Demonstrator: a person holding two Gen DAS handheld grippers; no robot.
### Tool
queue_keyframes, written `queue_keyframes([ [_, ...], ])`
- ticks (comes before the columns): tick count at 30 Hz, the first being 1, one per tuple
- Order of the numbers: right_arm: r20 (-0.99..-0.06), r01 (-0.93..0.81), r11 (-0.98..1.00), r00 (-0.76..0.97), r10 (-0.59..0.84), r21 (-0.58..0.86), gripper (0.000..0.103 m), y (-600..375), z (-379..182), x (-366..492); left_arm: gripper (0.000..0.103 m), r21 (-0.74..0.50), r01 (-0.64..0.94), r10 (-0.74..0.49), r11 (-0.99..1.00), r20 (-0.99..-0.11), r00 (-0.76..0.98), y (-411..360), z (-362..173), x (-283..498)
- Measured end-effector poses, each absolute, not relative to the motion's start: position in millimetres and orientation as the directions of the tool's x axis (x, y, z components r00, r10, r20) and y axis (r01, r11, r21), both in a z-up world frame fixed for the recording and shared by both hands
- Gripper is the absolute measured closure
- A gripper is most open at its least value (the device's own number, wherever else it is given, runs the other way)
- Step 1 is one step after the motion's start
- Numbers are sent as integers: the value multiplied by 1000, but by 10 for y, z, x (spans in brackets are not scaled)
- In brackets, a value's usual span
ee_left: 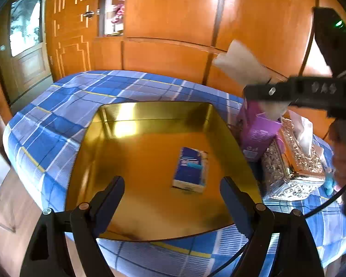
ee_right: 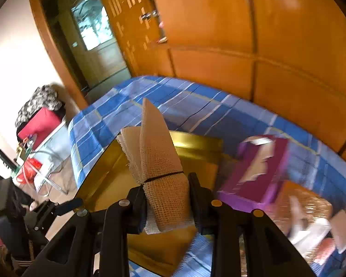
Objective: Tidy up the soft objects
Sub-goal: 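Carry the beige rolled cloth into the gold tray and open the right tool, then withdraw the right tool from the tray back toward the pile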
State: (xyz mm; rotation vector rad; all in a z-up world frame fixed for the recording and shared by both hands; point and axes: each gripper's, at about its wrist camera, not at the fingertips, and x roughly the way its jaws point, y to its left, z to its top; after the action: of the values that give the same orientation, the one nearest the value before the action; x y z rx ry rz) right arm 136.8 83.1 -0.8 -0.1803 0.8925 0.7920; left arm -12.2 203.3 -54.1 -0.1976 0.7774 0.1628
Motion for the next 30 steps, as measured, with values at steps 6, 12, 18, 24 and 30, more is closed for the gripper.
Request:
queue_keyframes([
  [6,-803,-686,708,323,501,166,73,1164,-320,1395,18,-121,-262,103,957,-705,702,2183,-533,-202],
  [12,-829,-677,720,311,465,150,72,1280,-543,1452,18,-111,-263,114,958,-698,707,2180,-509,-203],
  [18,-837,-679,728,341,428,96,65,1374,-624,1504,18,-111,-261,110,959,-703,702,2177,-528,-195],
  [24,-820,-650,755,385,423,84,50,1283,-540,1510,18,-112,-268,114,957,-705,700,2193,-536,-201],
  [30,-772,-644,761,444,454,77,42,1082,-316,1349,18,-115,-268,111,957,-704,701,2184,-534,-203],
])
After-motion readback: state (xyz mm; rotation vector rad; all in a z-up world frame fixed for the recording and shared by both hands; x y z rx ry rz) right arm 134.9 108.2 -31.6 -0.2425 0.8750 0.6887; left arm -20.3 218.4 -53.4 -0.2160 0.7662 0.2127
